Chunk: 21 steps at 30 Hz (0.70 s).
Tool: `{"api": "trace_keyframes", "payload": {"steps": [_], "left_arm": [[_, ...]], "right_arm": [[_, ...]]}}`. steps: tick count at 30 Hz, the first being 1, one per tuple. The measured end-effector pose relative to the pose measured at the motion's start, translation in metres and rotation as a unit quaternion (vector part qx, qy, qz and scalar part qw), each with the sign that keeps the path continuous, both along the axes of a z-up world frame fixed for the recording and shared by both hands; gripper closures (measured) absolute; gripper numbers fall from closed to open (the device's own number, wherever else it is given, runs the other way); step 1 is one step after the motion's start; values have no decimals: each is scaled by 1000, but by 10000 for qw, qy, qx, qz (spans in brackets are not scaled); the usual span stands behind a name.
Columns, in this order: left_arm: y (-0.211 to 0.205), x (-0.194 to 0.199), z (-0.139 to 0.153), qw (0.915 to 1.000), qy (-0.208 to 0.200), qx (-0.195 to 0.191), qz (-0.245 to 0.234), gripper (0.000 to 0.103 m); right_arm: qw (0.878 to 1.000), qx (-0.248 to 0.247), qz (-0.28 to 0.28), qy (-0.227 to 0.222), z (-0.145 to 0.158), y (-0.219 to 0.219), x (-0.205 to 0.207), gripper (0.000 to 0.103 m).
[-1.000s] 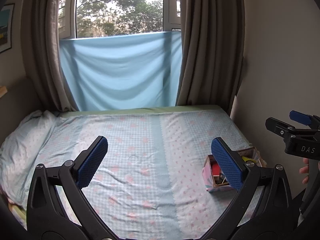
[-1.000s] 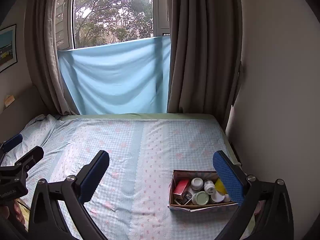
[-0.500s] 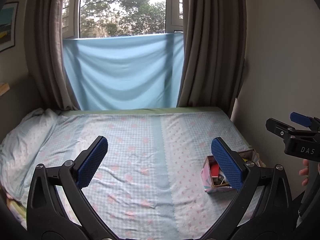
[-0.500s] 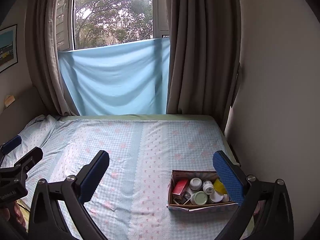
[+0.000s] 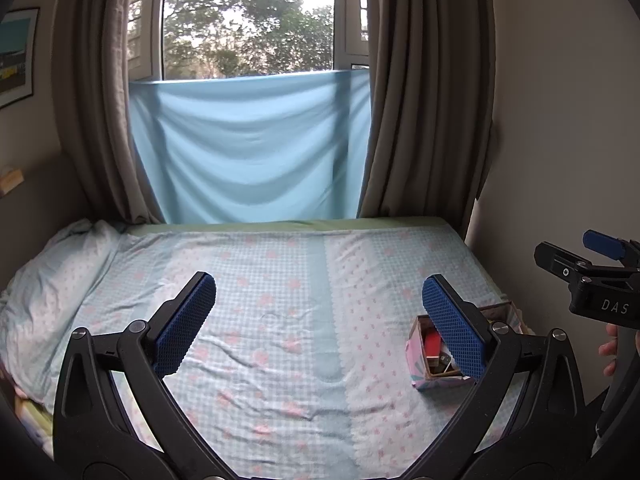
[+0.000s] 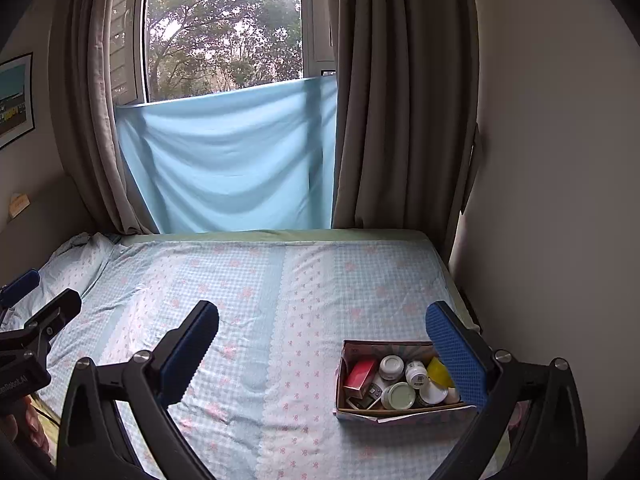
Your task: Organize rigid objects
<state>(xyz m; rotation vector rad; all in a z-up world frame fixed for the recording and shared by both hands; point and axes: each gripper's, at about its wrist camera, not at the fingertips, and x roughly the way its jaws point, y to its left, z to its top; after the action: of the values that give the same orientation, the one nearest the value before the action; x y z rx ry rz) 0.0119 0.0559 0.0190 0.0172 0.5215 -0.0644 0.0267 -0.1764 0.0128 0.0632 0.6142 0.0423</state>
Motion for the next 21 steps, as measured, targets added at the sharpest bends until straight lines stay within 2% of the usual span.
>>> {"api": "trace_keyframes", "payload": {"steps": [21], "left_arm": [[6,0,4,9998,-163,-106,-73,0]], "right_arm": [[9999,-62,-115,-63,5,0,0,0]]}}
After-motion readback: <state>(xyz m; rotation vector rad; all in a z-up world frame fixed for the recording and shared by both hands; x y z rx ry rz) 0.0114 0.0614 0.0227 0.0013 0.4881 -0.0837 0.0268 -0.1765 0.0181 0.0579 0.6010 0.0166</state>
